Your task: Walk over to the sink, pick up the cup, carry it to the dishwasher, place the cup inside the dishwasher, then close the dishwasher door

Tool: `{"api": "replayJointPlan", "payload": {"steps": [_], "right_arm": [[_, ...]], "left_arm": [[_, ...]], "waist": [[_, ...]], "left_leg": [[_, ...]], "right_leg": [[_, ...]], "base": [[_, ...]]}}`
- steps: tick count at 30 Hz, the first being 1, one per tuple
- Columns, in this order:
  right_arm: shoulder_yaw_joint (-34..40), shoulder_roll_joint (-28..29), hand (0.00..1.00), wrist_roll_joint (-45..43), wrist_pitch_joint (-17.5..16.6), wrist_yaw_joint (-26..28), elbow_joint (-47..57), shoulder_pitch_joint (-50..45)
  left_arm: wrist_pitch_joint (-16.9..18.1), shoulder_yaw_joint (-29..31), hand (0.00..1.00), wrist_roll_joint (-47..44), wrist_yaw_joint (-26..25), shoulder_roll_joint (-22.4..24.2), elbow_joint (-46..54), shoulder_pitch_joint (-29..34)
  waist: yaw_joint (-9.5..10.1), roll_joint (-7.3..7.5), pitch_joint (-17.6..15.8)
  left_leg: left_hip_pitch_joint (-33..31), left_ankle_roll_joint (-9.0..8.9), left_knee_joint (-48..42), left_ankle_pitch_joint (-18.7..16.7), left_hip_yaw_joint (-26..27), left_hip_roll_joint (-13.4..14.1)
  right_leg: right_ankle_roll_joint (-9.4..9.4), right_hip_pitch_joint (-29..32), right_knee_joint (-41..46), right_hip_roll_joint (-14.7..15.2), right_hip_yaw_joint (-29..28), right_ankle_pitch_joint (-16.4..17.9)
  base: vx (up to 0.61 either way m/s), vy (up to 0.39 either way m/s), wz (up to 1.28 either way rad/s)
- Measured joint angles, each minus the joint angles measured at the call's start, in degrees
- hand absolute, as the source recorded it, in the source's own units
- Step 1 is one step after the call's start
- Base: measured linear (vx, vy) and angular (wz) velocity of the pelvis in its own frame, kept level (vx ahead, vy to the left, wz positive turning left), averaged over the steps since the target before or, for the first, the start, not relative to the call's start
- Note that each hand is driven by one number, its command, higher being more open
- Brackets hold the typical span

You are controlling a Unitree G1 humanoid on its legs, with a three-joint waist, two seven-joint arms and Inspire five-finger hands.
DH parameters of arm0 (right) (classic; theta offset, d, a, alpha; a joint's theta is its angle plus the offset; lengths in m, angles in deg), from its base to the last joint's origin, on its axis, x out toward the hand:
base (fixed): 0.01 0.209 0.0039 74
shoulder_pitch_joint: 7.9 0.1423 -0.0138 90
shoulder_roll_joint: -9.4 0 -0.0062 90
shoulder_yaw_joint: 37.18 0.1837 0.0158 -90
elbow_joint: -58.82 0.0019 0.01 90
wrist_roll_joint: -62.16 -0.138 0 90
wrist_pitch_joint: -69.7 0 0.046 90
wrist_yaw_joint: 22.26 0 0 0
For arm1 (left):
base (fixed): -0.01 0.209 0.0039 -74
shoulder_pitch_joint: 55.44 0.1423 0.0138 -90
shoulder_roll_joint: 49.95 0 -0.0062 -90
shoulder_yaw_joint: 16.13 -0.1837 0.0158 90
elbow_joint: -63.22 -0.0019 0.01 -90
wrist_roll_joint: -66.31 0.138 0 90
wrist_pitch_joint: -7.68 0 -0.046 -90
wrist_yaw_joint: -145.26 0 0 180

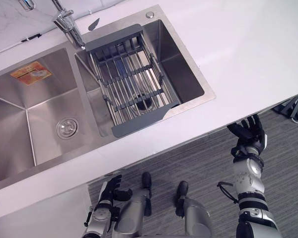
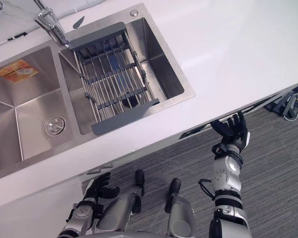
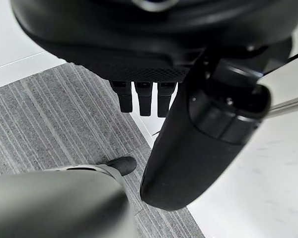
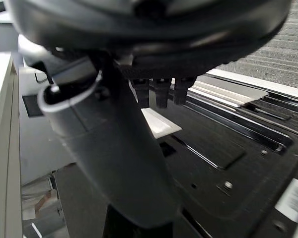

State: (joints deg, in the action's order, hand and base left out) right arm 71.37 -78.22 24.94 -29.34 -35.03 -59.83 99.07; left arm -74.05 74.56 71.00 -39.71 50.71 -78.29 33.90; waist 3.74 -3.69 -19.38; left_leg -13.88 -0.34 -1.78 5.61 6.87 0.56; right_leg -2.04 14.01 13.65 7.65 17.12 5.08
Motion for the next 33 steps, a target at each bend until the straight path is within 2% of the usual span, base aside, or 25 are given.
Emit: {"api": "replayJointPlan", "payload": {"steps": [7, 12, 17, 22, 25, 26, 30, 33], "right_arm": [[-1.68, -0.37, 0.90, -0.94, -0.30, -0.88, -3.24, 1.64], [-6.75, -2.53, 0.90, 0.26, -0.58, 0.04, -6.21, 1.63], [-8.91, -2.78, 0.90, 8.93, 0.45, 0.11, -5.70, -1.69], [-11.60, -2.13, 0.90, 22.62, 2.54, 1.83, 2.50, -11.82], [-12.60, 0.85, 0.90, 29.63, 2.77, 3.19, 5.32, -17.42], [-12.63, 2.33, 0.90, 32.76, 2.78, 3.94, 5.39, -19.23], [-12.57, 5.33, 0.90, 37.75, 3.00, 4.31, 5.45, -23.00], [-12.18, 6.52, 0.90, 39.04, 3.24, 4.68, 4.84, -24.97]], "left_arm": [[0.05, 0.02, 0.90, -1.10, -0.02, 0.28, 0.01, -0.11], [0.07, -0.04, 0.90, -1.41, -0.04, 0.35, -1.06, -0.18], [-0.28, -0.34, 0.90, -1.35, -0.06, 0.58, -3.20, -0.09], [-0.46, -0.85, 0.90, -0.99, -0.11, 0.57, -3.21, 1.40], [-0.50, -0.85, 0.90, -0.10, -0.14, 0.37, -3.22, 2.17], [-0.50, -0.85, 0.90, -0.07, -0.14, 0.14, -3.21, 2.17], [-0.54, -0.84, 0.90, 0.93, -0.13, -0.23, -3.26, 2.49], [-0.58, -0.80, 0.90, 0.98, -0.10, -0.33, -3.28, 3.40]], "waist": [[-0.06, -0.04, 0.02], [-0.50, -0.51, 0.68], [-0.80, -1.36, 3.17], [-1.62, -0.92, 5.14], [-1.71, 0.51, 7.45], [-1.80, 1.46, 8.06], [-2.19, 3.43, 9.50], [-2.32, 4.18, 10.35]], "left_leg": [[-1.04, -0.23, -0.54, 1.11, -1.76, 0.85], [-1.07, -0.77, -0.63, 1.66, -3.03, 1.25], [-0.83, -0.90, 0.02, 2.15, -4.64, 1.15], [1.57, -0.84, 2.45, 2.84, -5.98, 0.72], [3.81, -0.82, 3.88, 2.85, -6.04, 0.53], [4.94, -0.82, 4.46, 2.84, -6.02, 0.48], [7.34, -0.82, 5.84, 2.85, -5.70, 0.35], [8.93, -0.83, 6.74, 2.86, -5.25, 0.32]], "right_leg": [[0.67, -0.24, -1.11, -1.17, 1.31, -0.39], [1.15, -2.06, -4.32, -2.56, 2.37, -1.84], [0.84, -3.58, -6.72, -3.07, 3.69, -2.48], [0.95, -6.27, -8.33, -3.11, 5.13, -2.67], [0.71, -8.38, -9.36, -3.44, 5.25, -2.55], [0.66, -9.49, -9.95, -3.53, 5.23, -2.52], [0.42, -11.39, -10.69, -3.55, 4.90, -2.40], [0.24, -12.40, -10.88, -3.51, 4.41, -2.28]], "base": [[0.00, -0.025, 0.09], [-0.02, -0.022, 0.08], [-0.01, -0.008, 0.14], [0.05, -0.008, 0.16], [0.09, -0.020, 0.03], [0.06, -0.023, 0.00], [0.03, 0.003, -0.02], [0.02, 0.021, -0.07]]}}
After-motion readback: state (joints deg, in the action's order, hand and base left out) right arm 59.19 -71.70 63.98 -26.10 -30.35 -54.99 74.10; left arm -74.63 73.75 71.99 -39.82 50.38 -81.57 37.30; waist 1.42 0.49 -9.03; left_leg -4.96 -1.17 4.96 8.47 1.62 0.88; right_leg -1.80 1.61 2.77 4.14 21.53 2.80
